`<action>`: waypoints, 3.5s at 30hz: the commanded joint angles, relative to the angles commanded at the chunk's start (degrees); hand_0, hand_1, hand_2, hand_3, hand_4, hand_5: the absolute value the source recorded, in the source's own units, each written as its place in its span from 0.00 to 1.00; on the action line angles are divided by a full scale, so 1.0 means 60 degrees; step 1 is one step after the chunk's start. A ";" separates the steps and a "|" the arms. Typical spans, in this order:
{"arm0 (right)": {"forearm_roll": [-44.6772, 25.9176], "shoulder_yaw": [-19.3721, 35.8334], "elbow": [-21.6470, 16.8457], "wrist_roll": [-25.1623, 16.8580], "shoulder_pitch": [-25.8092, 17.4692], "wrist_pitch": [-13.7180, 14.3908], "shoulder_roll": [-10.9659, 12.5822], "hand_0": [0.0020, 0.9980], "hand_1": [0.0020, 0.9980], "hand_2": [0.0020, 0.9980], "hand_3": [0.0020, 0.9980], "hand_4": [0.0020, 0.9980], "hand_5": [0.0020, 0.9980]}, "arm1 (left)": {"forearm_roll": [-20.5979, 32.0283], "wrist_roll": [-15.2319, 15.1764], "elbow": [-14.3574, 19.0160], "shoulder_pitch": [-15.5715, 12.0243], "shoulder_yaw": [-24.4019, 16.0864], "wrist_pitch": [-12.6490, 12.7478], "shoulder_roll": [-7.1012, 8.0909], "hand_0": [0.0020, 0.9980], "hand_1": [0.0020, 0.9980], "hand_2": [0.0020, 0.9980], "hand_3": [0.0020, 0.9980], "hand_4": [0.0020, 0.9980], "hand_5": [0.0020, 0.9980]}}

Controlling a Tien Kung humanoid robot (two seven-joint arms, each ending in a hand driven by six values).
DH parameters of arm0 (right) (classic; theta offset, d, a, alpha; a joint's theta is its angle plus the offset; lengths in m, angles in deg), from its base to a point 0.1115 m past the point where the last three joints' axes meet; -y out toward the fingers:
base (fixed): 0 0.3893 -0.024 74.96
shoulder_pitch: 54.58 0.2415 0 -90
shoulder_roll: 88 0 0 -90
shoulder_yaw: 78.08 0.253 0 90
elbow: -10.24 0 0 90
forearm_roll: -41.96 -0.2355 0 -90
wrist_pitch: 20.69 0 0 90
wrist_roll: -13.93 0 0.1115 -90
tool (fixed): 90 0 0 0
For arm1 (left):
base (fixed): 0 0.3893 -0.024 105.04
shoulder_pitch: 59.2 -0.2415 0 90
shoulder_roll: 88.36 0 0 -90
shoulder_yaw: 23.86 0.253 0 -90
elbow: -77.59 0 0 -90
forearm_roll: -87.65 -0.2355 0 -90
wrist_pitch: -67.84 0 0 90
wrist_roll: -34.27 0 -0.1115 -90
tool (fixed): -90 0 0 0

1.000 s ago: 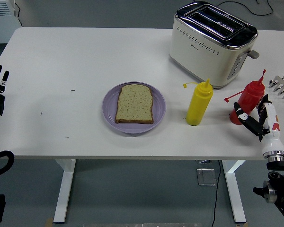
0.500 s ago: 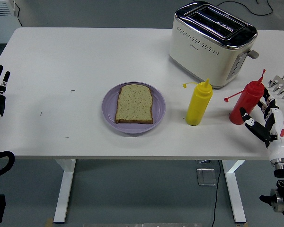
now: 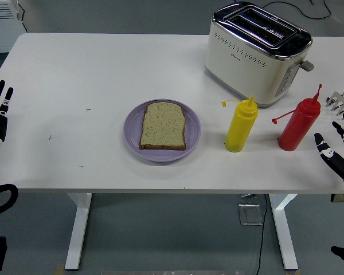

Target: Pick up the cup,pour liquid into bread,place the cup on the desk

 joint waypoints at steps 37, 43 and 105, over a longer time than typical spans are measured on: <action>-0.7337 0.3805 -0.0287 0.2292 0.1322 -0.3691 -0.1127 0.79 0.73 0.75 0.75 0.52 0.42 | 0.0024 -0.0001 0.0016 0.0049 -0.0073 -0.0006 -0.0013 0.79 0.75 0.76 0.71 0.51 0.99; -0.7414 0.3827 -0.0281 0.2246 0.1255 -0.3623 -0.1149 0.79 0.73 0.75 0.75 0.51 0.42 | 0.0027 -0.0006 0.0019 0.0048 -0.0077 -0.0007 -0.0006 0.79 0.75 0.76 0.71 0.51 0.99; -0.7518 0.3846 -0.0248 0.2340 0.1156 -0.3435 -0.1156 0.79 0.72 0.74 0.76 0.51 0.40 | 0.0041 0.0001 0.0007 0.0077 0.0030 -0.0028 -0.0052 0.79 0.75 0.76 0.71 0.51 0.99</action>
